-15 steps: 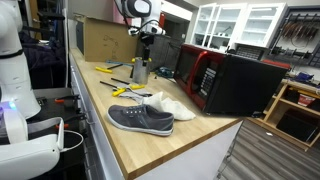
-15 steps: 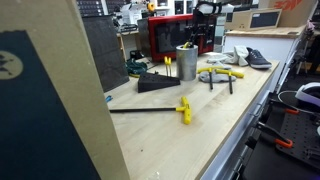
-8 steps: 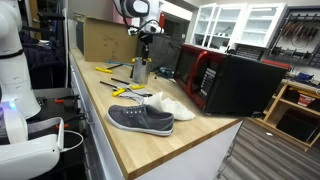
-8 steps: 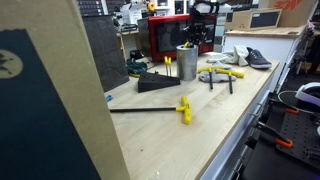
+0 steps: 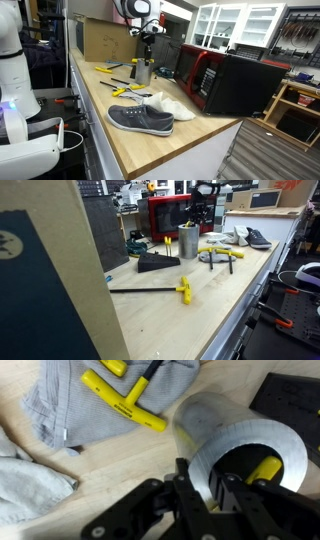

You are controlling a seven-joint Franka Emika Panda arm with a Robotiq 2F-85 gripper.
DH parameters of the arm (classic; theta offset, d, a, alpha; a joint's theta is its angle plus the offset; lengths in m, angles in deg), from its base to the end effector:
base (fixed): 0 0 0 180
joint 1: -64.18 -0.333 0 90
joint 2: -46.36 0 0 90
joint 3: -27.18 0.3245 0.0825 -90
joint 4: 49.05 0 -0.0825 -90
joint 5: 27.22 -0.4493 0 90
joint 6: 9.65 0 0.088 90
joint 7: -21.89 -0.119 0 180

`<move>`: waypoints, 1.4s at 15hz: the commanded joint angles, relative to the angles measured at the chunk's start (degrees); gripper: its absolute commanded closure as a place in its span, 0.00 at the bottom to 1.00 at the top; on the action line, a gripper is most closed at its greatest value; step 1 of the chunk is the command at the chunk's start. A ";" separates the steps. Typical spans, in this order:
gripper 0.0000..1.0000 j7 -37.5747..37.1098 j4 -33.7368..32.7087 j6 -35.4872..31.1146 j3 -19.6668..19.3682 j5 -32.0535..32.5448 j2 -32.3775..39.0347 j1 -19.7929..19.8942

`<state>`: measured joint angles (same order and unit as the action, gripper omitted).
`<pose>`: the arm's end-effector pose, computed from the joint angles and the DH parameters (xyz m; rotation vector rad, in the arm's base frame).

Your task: Move one black and yellow object in the metal tin, then to the black holder

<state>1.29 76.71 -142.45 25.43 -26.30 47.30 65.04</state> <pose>0.5969 -0.0276 0.3448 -3.0723 0.6144 -0.1680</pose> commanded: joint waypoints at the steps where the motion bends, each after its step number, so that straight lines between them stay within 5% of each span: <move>1: 0.94 0.31 -1.12 -2.67 -1.73 2.97 -2.33 1.85; 7: 0.94 -0.66 -1.60 -6.17 -3.72 4.16 -1.04 3.54; 8: 0.57 -1.03 -1.54 -6.10 -3.74 3.66 -0.94 3.58; 13: 0.21 0.26 -2.31 -6.32 -3.10 1.09 -3.13 3.17; 16: 0.01 3.47 -2.08 -5.10 -2.09 -2.73 -6.07 2.48; 21: 0.00 11.31 -2.93 -1.34 -0.67 -7.99 -7.52 0.75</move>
<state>8.04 74.31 -146.99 24.25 -31.30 40.67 66.66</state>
